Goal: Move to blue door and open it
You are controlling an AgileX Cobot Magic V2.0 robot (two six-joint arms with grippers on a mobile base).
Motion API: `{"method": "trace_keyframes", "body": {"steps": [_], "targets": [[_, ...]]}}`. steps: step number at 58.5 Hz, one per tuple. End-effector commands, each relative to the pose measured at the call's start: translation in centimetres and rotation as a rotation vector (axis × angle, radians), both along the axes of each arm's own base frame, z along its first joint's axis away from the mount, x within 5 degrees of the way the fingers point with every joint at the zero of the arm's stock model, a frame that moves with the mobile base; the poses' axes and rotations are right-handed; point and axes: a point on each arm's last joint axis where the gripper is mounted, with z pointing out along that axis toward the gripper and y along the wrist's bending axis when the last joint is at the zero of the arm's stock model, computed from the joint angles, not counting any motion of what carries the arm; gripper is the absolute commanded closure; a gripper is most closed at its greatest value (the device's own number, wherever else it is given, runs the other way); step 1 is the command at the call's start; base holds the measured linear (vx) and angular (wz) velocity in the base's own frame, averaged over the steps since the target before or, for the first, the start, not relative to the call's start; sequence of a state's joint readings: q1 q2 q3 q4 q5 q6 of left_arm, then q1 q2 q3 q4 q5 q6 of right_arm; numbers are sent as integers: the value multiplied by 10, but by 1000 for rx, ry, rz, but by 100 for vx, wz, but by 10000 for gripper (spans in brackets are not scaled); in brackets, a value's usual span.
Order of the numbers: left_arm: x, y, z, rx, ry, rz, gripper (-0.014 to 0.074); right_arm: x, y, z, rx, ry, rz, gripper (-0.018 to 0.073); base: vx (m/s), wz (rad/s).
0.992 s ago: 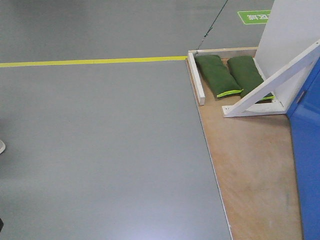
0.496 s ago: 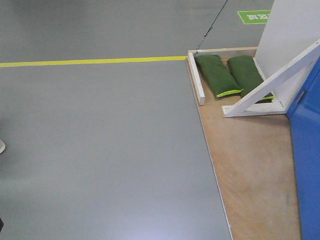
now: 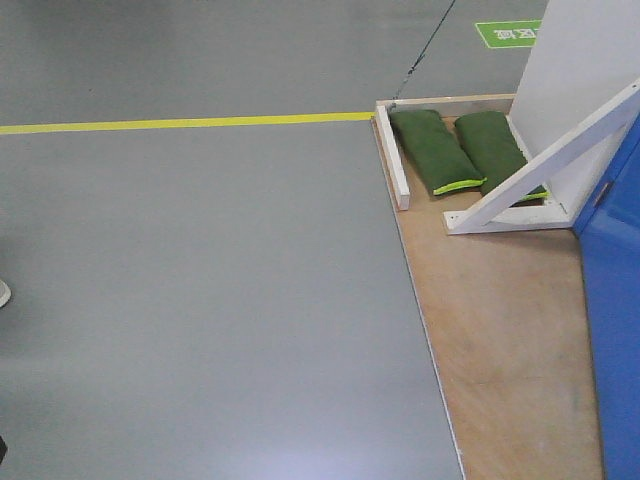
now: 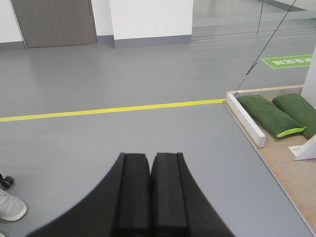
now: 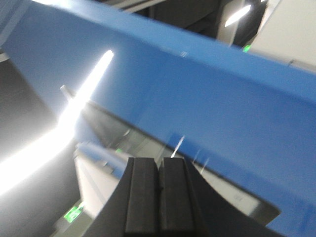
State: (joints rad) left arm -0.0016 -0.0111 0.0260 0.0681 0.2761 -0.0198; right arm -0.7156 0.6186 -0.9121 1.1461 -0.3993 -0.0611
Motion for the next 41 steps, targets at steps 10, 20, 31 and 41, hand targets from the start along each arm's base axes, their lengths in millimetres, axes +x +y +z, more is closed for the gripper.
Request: {"method": "trace_keyframes", "body": {"steps": [10,20,31,41], "targets": [[-1,-1,17,-10,-122,-11,524,-11,-8,0,117,-60,-39,547,0,0],[-1,-1,17,-10,-122,-11,524,-15,-31,-8,217,-123,-85,547,0,0],[-1,-1,17,-10,-122,-11,524,-30,-70,-17,319,-197,-194,547,0,0],[-1,-1,17,-10,-122,-11,524,-35,-101,-11,352,-208,-229,547,0,0]]}}
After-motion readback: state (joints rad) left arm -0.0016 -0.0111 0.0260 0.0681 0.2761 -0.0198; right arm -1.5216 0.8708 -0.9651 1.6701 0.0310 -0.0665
